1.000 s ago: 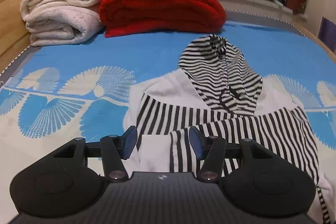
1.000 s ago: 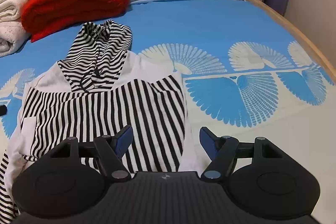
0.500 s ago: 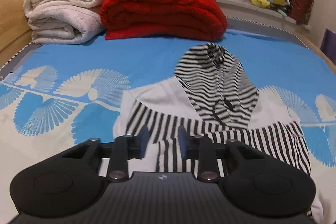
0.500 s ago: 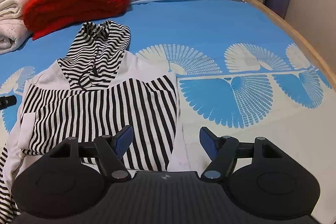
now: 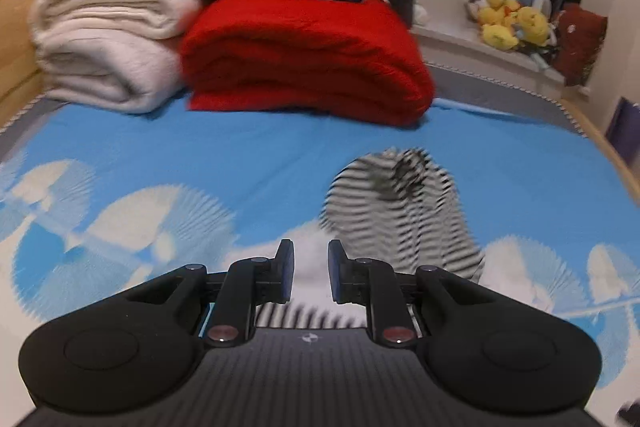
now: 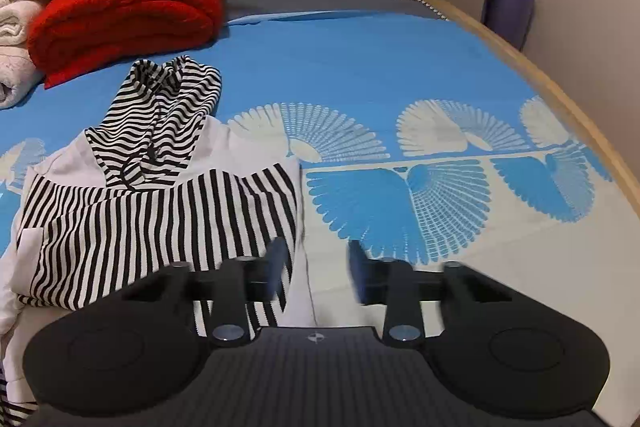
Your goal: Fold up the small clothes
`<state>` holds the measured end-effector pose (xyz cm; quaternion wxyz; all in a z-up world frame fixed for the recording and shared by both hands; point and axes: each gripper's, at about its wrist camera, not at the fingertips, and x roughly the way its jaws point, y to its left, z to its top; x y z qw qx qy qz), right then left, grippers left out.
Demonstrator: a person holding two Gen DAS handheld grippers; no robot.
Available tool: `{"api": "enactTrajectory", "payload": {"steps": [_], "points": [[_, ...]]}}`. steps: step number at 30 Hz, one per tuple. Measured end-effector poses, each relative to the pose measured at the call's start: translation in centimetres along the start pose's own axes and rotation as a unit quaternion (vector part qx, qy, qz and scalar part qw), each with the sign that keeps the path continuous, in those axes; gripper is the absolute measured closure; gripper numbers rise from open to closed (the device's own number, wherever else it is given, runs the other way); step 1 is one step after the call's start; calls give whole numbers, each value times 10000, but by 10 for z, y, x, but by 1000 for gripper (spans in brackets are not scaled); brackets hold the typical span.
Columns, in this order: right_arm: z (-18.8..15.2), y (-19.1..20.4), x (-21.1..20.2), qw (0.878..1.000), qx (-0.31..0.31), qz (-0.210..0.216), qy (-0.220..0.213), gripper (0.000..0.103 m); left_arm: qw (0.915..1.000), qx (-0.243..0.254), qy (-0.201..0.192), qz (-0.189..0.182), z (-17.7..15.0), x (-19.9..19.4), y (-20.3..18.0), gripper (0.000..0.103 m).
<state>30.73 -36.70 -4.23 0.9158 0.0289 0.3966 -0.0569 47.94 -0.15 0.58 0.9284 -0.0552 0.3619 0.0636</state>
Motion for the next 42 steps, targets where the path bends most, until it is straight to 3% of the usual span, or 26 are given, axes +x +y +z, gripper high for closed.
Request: {"api": "enactTrajectory", "payload": {"steps": [6, 11, 12, 13, 15, 19, 21, 24, 27, 30, 32, 35, 37, 39, 42], "points": [[0, 1, 17, 9998, 18, 76, 157, 76, 9969, -268, 527, -521, 54, 104, -24, 83], [1, 4, 34, 9995, 53, 86, 294, 76, 9943, -566, 761, -496, 81, 191, -45, 80], [1, 5, 37, 9994, 57, 95, 318, 76, 9930, -731, 797, -485, 87, 208, -48, 73], [2, 6, 40, 9994, 64, 92, 331, 76, 9918, -869, 824, -453, 93, 222, -49, 58], [4, 8, 45, 9994, 79, 82, 338, 76, 9886, -1160, 858, -430, 101, 249, -51, 45], [4, 10, 50, 9993, 67, 87, 370, 76, 9797, -1594, 1139, -437, 103, 299, -50, 45], [1, 13, 52, 9992, -48, 77, 377, 76, 9773, -1638, 1290, -361, 101, 316, -48, 48], [-4, 12, 59, 9987, -188, -52, 464, 75, 9805, -1394, 1311, -441, 96, 322, -48, 98], [-4, 7, 63, 9983, -27, -41, 573, 75, 9868, -945, 1078, -759, 84, 294, -52, 99], [3, 6, 56, 9989, 53, 1, 457, 75, 9897, -485, 678, -1161, 64, 235, -46, 100], [7, 5, 49, 9991, 164, 48, 396, 75, 9890, -84, 282, -1452, 37, 172, -38, 100], [11, 3, 35, 9988, 357, 174, 289, 75, 9786, 178, -28, -2048, -24, 68, -6, 100], [14, 2, 21, 9987, 442, 226, 143, 75, 9762, 197, 186, -2154, -79, 14, 27, 99], [15, 0, 7, 9983, 539, 223, -45, 75, 9805, 145, 771, -1801, -129, -17, 58, 99], [11, -7, -7, 9959, 864, 181, -212, 75, 9824, 249, 1395, -1221, -162, -51, 83, 97]]}}
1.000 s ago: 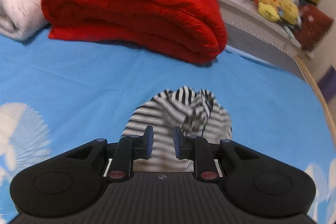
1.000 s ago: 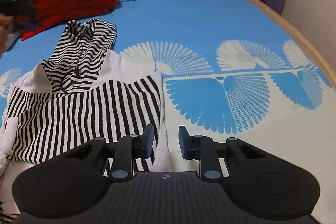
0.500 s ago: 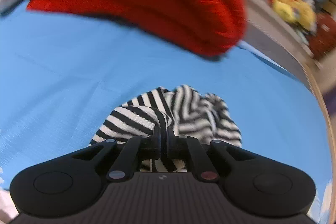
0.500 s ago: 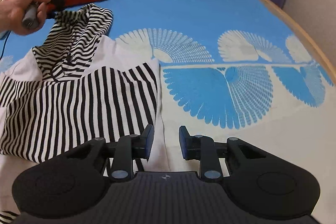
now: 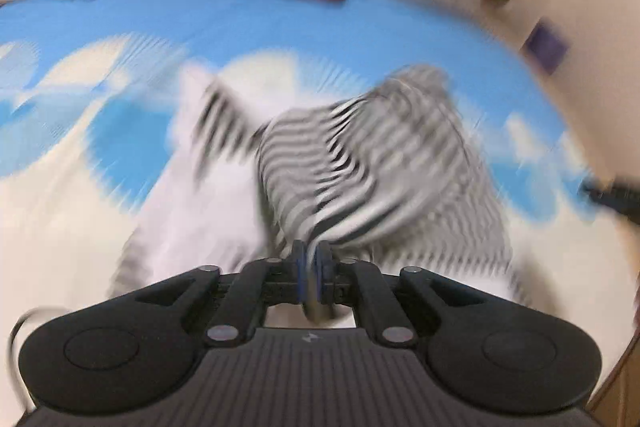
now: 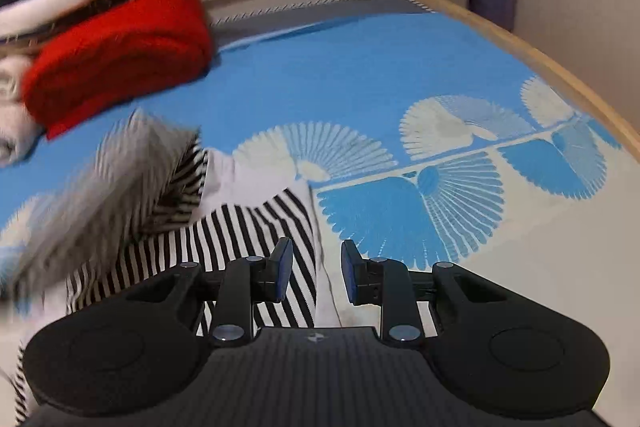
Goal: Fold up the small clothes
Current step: 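Grasp the striped hem with the left gripper while the right gripper grasps the hem beside it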
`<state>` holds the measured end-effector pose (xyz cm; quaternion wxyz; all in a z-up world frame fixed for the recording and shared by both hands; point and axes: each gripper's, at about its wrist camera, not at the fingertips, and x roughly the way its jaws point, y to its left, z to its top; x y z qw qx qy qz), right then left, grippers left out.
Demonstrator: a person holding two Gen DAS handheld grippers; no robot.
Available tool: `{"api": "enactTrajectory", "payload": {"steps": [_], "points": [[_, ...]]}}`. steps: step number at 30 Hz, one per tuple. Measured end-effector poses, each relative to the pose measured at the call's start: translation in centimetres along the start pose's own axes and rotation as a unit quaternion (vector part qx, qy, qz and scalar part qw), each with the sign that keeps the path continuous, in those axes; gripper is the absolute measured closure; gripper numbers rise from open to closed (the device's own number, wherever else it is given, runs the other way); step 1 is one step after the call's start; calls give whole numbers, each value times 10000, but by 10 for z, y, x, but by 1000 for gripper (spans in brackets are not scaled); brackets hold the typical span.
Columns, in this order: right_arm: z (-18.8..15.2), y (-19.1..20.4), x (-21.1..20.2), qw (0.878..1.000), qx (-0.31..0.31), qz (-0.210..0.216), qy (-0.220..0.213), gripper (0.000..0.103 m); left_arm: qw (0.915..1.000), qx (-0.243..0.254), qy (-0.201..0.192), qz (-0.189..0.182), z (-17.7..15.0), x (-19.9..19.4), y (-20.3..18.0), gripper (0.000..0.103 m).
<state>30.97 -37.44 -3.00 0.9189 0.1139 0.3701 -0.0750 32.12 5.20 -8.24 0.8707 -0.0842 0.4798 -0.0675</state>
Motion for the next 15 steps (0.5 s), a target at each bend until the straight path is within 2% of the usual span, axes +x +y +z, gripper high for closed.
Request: {"api": "enactTrajectory", "payload": {"steps": [3, 6, 8, 10, 12, 14, 15], "points": [[-6, -8, -8, 9986, 525, 46, 21, 75, 9981, -384, -434, 220, -1, -34, 2, 93], [-14, -10, -19, 9954, 946, 123, -52, 75, 9900, -1247, -657, 67, 3, -38, 10, 92], [-20, -7, -26, 9939, 1077, 180, -148, 75, 9852, -1629, -533, -6, -1, -21, 8, 92], [-26, -3, -29, 9925, 1166, 312, -180, 75, 9832, -1788, -375, -2, -6, -4, 12, 92], [-33, 2, -28, 9919, 1178, 450, -136, 75, 9782, -2076, -12, 22, -12, 19, 19, 92], [-41, 7, -22, 9910, 1185, 614, -23, 75, 9677, -2485, 410, -59, -18, 41, 34, 89], [-46, 9, -16, 9902, 1199, 711, 69, 75, 9593, -2751, 632, -122, -21, 49, 40, 82]]}}
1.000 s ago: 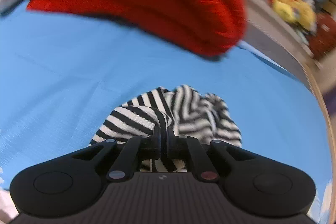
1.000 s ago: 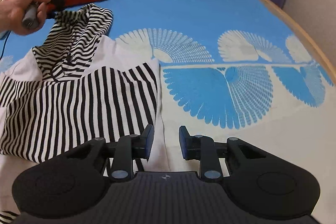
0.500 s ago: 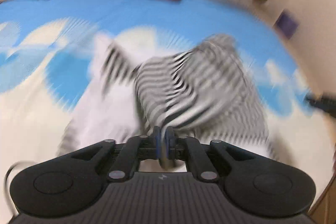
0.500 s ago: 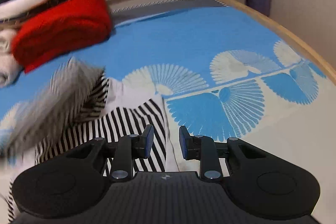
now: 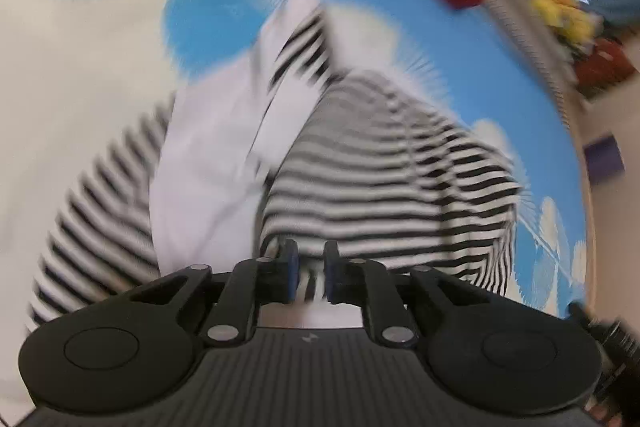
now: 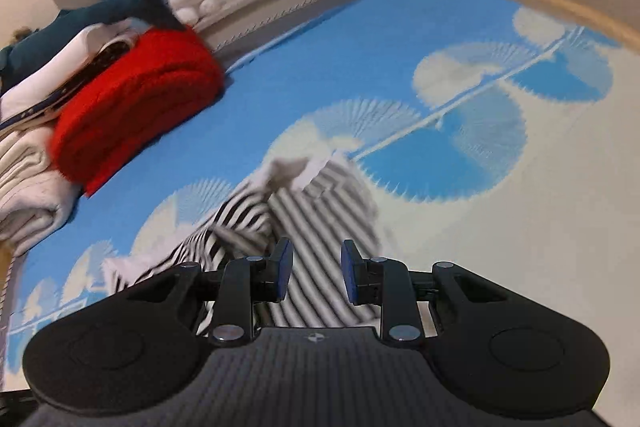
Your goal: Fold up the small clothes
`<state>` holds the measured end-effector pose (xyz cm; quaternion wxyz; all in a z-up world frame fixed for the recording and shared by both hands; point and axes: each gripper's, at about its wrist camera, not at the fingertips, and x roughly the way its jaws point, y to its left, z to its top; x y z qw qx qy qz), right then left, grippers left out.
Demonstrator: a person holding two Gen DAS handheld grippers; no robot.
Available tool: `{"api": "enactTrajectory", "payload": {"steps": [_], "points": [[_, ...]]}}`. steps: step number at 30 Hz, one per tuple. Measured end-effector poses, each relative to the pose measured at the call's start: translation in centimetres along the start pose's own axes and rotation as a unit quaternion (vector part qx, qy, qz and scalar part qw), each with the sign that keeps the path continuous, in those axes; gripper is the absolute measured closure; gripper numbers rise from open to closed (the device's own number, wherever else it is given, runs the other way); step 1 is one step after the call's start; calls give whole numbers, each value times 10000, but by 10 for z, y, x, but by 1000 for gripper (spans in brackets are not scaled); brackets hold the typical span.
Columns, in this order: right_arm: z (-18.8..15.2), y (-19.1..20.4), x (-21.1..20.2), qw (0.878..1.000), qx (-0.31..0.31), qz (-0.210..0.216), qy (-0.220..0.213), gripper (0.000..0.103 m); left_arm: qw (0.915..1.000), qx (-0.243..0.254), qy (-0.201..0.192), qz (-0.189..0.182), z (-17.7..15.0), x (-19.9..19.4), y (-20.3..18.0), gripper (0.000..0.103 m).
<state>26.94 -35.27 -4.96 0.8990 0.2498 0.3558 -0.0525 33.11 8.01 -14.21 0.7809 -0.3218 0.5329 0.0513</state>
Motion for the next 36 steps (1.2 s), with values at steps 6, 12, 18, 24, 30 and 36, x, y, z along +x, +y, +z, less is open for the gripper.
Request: {"api": "enactTrajectory", "payload": {"steps": [6, 12, 18, 24, 30, 36], "points": [[-11, 4, 43, 9972, 308, 226, 649, 75, 9905, -1053, 761, -445, 6, 37, 31, 67], [-9, 19, 83, 9942, 399, 352, 930, 75, 9925, -889, 698, -464, 15, 44, 16, 67], [-5, 25, 123, 9899, 709, 436, 1148, 75, 9912, -897, 888, -396, 19, 54, 16, 67], [-3, 26, 153, 9840, 1034, 610, 1316, 70, 9889, -1139, 879, -377, 33, 55, 24, 67], [-8, 38, 176, 9803, 1047, 831, 1455, 66, 9905, -1038, 844, -326, 38, 58, 20, 78], [-5, 43, 175, 9825, 957, 924, 1305, 100, 9970, -609, 378, -277, 41, 41, 8, 102]]}}
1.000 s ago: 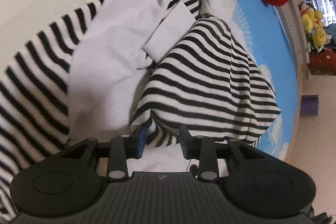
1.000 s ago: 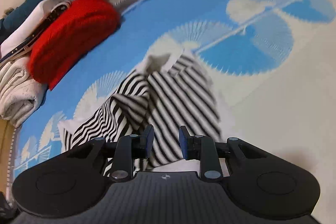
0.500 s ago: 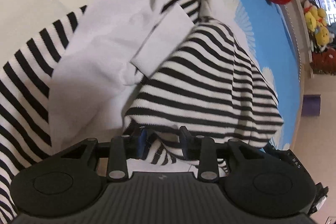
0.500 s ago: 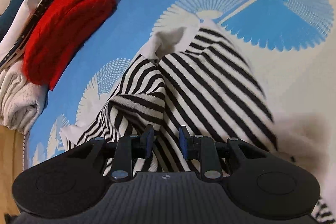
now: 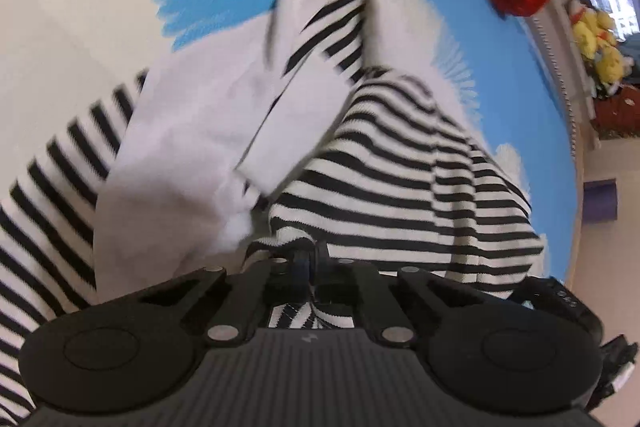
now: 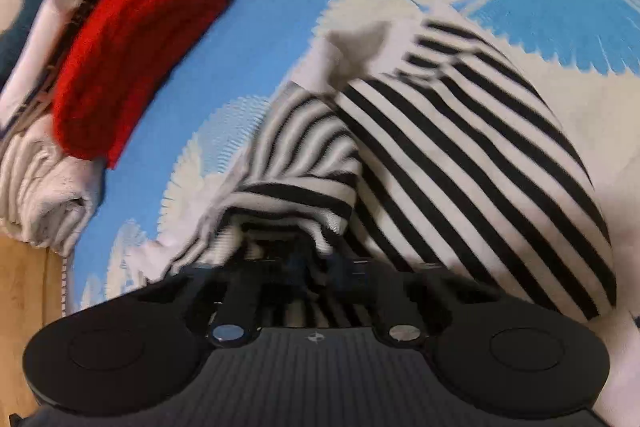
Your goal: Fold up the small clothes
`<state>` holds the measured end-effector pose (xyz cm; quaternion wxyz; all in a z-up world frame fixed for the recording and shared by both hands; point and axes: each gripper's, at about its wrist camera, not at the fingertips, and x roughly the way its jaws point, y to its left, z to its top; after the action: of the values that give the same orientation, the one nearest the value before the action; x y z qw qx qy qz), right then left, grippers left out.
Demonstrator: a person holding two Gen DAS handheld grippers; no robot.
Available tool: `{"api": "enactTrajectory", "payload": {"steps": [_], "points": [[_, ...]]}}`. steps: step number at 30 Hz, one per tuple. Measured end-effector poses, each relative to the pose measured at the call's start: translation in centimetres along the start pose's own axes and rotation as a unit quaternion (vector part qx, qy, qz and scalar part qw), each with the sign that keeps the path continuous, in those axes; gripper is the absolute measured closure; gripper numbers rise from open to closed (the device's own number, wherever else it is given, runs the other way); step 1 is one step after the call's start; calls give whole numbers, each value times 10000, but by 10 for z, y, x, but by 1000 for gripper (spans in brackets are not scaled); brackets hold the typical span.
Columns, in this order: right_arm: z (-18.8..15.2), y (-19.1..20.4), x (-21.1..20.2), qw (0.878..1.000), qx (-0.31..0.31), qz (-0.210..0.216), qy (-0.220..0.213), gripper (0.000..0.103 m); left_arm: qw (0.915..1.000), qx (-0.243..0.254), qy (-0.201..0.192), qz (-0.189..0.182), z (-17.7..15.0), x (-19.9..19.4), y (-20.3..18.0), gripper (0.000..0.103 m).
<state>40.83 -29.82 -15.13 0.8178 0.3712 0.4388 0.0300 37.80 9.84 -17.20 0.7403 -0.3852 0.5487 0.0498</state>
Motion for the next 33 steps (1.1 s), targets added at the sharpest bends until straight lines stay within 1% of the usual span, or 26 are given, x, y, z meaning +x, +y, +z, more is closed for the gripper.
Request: {"api": "enactTrajectory", "payload": {"steps": [1, 3, 5, 6, 7, 8, 9, 10, 11, 12, 13, 14, 15, 16, 17, 18, 19, 20, 21, 22, 23, 25, 27, 30, 32, 33], "points": [[2, 3, -8, 9998, -103, 84, -153, 102, 9998, 75, -131, -101, 0, -6, -2, 102], [10, 9, -29, 9979, -336, 239, -497, 102, 9972, 234, -460, -534, 3, -24, -6, 102], [20, 12, -57, 9939, -503, 435, -880, 102, 9875, 244, -835, -1316, 5, -45, -5, 102], [25, 13, -75, 9905, -620, 547, -1097, 102, 9792, 182, -984, -1766, 6, -55, -2, 102], [28, 12, -88, 9875, -738, 611, -1253, 102, 9736, 195, -1048, -2021, 8, -61, -1, 102], [31, 11, -101, 9848, -846, 653, -1372, 102, 9693, 289, -1094, -2184, 10, -68, 1, 102], [31, 5, -114, 9829, -944, 691, -1426, 102, 9705, 378, -1104, -2110, 9, -69, 2, 102], [32, 1, -121, 9828, -1047, 705, -1351, 102, 9764, 489, -1016, -1844, 11, -69, 4, 102], [32, -3, -124, 9845, -1133, 662, -1164, 102, 9850, 586, -756, -1439, 12, -61, 9, 102], [30, -9, -121, 9880, -1218, 503, -805, 102, 9926, 604, -370, -991, 12, -48, 17, 102], [28, -16, -115, 9906, -1265, 303, -426, 102, 9965, 527, -69, -646, 12, -37, 26, 101], [24, -25, -106, 9920, -1263, 81, -4, 102, 9990, 301, 202, -264, 10, -24, 41, 101], [17, -36, -94, 9916, -1199, -148, 462, 101, 9994, 130, 293, -96, 10, -20, 50, 100], [12, -43, -87, 9902, -1166, -298, 710, 101, 9994, -3, 329, 48, 9, -18, 57, 100], [7, -46, -83, 9881, -1190, -544, 812, 96, 9996, -64, 283, 58, 10, -22, 60, 100], [5, -46, -81, 9858, -1260, -811, 760, 96, 9997, -91, 209, -40, 12, -28, 60, 98], [6, -46, -84, 9861, -1267, -895, 595, 92, 9998, -101, 145, -121, 12, -34, 60, 90], [9, -45, -87, 9889, -1153, -806, 488, 75, 9998, -98, 43, -195, 14, -41, 59, 86], [11, -45, -89, 9920, -982, -680, 411, 66, 9997, -74, -58, -239, 15, -47, 56, 78], [13, -46, -91, 9951, -773, -518, 332, 54, 9995, -28, -143, -266, 15, -50, 53, 73], [13, -44, -89, 9962, -676, -439, 322, 54, 9995, 6, -180, -273, 15, -50, 49, 72], [9, -39, -78, 9965, -613, -355, 454, 54, 9994, 64, -145, -299, 16, -44, 42, 70], [3, -36, -65, 9961, -523, -315, 640, 54, 9994, 97, 42, -326, 14, -30, 35, 70], [-8, -31, -47, 9945, -334, -339, 932, 54, 9993, 223, 201, -218, 13, -10, 27, 70], [-16, -25, -44, 9932, -360, -520, 980, 54, 9990, 343, 185, -215, 11, -3, 20, 75], [-21, -23, -43, 9926, -415, -554, 1002, 55, 9990, 348, 137, -260, 11, 1, 20, 82]]}}
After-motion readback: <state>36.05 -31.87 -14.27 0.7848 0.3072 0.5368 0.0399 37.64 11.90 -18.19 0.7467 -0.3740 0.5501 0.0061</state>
